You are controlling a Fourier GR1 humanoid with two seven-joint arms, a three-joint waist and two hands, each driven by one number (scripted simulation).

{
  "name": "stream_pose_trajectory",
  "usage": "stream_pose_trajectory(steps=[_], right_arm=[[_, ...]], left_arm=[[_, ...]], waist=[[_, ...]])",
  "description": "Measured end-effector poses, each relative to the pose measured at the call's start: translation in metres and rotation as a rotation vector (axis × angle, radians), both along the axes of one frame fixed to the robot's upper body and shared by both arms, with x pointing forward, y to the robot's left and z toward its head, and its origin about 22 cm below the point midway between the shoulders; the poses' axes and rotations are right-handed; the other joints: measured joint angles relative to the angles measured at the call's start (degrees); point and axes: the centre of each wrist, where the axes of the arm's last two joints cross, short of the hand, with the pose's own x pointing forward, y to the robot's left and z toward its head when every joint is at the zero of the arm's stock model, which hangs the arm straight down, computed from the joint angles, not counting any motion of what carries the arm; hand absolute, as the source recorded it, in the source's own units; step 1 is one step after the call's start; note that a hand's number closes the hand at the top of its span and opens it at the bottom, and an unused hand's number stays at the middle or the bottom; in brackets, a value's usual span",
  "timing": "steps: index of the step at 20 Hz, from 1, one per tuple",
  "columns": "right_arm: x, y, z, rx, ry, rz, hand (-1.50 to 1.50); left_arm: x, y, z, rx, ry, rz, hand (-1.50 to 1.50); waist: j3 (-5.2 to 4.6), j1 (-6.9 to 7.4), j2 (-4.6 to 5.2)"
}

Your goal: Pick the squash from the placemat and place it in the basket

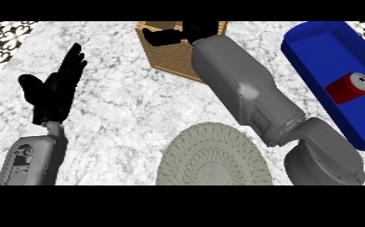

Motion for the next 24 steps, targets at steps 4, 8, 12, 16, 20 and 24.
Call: stream_pose_trajectory(steps=[4,8,12,16,20,24], right_arm=[[-0.001,0.005,0.007,0.146,-0.064,-0.011,-1.50],[0.000,0.010,0.016,0.322,-0.127,-0.051,-1.50],[0.004,0.003,0.025,0.466,-0.158,-0.109,-1.50],[0.009,-0.014,0.023,0.605,-0.173,-0.157,-1.50],[0.014,-0.047,0.016,0.697,-0.165,-0.171,-1.50],[0.012,-0.078,-0.001,0.745,-0.148,-0.149,-1.50]], left_arm=[[-0.002,-0.004,-0.002,-0.003,0.004,0.006,0.00],[-0.006,-0.001,-0.005,0.001,0.011,0.022,0.00],[-0.010,0.003,-0.010,0.004,0.018,0.037,0.00],[-0.011,0.007,-0.010,-0.004,0.027,0.058,0.00],[-0.013,0.015,-0.015,-0.003,0.033,0.079,0.00],[-0.013,0.021,-0.014,0.001,0.039,0.098,0.00]], waist=[[0.00,-0.47,0.08],[-0.03,-1.31,0.04],[-0.06,-2.32,-0.10],[-0.06,-3.71,-0.47],[-0.05,-4.93,-0.84],[-0.05,-5.89,-1.20]])
